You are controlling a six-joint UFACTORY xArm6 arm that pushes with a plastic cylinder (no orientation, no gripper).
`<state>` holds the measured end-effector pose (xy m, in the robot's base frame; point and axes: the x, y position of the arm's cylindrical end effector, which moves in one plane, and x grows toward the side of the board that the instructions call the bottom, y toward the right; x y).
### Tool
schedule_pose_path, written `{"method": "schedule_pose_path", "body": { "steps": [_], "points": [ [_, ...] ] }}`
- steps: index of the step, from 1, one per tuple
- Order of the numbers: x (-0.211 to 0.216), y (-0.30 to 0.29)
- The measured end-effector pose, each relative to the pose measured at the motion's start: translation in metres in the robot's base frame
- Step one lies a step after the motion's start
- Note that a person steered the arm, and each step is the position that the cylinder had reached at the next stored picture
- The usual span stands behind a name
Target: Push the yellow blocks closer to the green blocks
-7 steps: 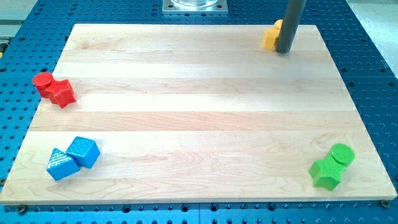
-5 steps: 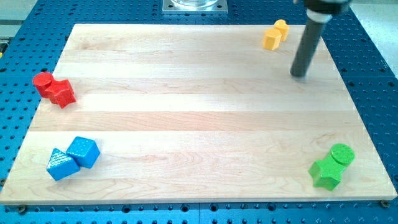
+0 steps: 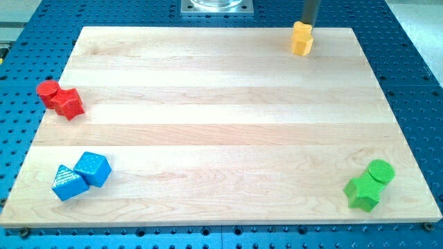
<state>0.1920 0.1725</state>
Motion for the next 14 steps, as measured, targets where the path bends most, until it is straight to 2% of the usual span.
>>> {"method": "schedule_pose_path", "body": {
  "steps": [1,2,4,6,7,8,9,10,11,12,13,14],
  "points": [
    [0.014,-0.034],
    [0.087,-0.035],
    [0.095,-0.039],
    [0.054,-0.062],
    [0.087,-0.010],
    [0.176,-0.006],
    [0.161,-0.002],
    [0.132,-0.046],
    [0.214,-0.029],
    [0.279,-0.004],
    [0.245,0.017],
    [0.278,0.041]
  ]
}}
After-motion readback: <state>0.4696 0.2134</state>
